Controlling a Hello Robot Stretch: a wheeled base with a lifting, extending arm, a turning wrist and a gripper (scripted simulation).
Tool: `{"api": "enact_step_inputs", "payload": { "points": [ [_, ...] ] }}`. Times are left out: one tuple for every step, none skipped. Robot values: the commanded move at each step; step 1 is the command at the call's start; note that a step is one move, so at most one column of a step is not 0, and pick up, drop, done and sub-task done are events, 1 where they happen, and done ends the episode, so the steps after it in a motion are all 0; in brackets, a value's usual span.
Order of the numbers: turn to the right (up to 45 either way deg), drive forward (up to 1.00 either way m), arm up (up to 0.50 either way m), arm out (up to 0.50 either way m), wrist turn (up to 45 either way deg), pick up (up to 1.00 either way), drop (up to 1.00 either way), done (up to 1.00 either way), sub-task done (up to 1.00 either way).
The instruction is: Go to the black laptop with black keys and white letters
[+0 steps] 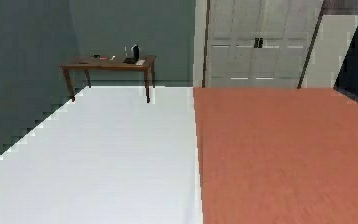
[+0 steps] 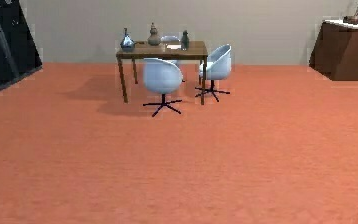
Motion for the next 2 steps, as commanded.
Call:
{"api": "enact_step_inputs", "payload": {
  "points": [
    [0.0, 1.00, 0.00, 0.00, 0.0, 0.00, 0.00, 0.00, 0.00],
    [0.0, 1.00, 0.00, 0.00, 0.0, 0.00, 0.00, 0.00, 0.00]
  ]
}}
